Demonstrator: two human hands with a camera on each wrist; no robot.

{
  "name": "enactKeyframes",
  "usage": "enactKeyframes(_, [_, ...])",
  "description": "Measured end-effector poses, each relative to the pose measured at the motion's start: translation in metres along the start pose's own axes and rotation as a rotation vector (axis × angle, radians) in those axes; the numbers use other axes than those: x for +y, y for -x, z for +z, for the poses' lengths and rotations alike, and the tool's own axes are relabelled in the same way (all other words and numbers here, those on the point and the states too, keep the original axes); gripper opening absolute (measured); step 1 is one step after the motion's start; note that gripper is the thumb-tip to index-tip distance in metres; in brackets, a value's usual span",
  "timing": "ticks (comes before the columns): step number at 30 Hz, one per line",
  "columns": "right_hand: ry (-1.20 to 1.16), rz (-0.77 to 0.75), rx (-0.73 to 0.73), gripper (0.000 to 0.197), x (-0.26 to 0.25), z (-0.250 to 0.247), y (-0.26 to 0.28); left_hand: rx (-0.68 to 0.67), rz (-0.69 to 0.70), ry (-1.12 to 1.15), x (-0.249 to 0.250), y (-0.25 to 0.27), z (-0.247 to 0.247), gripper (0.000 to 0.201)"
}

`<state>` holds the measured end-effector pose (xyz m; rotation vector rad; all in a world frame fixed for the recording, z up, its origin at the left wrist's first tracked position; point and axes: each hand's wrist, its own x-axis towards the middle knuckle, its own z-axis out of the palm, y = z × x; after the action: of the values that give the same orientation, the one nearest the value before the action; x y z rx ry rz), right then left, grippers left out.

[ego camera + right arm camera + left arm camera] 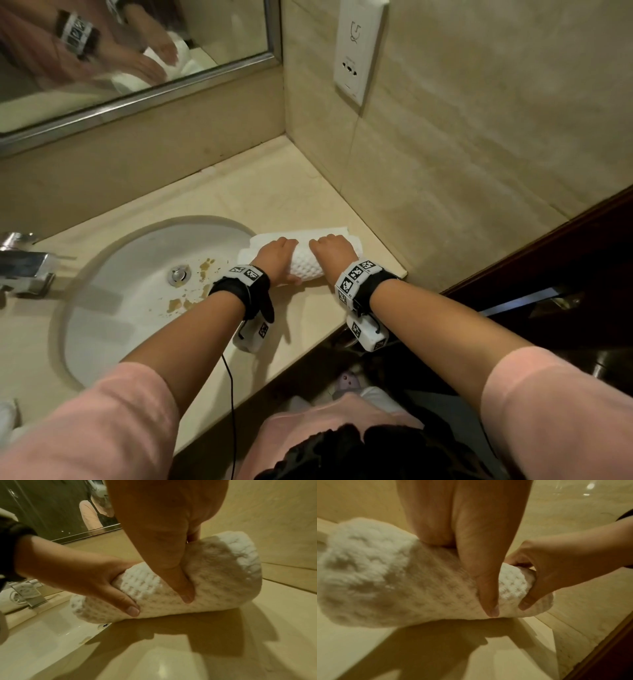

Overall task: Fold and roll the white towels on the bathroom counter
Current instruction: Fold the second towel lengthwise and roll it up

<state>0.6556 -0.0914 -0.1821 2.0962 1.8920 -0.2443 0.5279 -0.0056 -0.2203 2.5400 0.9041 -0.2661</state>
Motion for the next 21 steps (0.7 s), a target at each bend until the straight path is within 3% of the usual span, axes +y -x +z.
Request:
enactKeyframes(10, [0.011, -0.007, -0.206, 0.021, 0.001, -0.012, -0.023, 0.088, -0.079, -0.076, 0.012, 0.010, 0.016, 0.099])
enactKeyframes(12, [-0.012, -0.004, -0.263, 0.024, 0.003, -0.019, -0.030, 0.121, -0.094, -0.155, 0.015, 0.010, 0.018, 0.088])
enactKeyframes(16, [-0.028, -0.012, -0.357, 0.022, 0.011, -0.030, -0.043, 0.241, -0.078, -0.275, 0.020, 0.010, 0.027, 0.044])
enactKeyframes(18, [-0.048, -0.022, -0.354, 0.018, 0.017, -0.034, -0.047, 0.276, -0.066, -0.293, 0.022, 0.009, 0.024, 0.041])
enactKeyframes(21, [-0.099, 0.002, -0.330, 0.020, 0.022, -0.034, -0.048, 0.123, -0.096, -0.223, 0.018, 0.003, 0.012, 0.045])
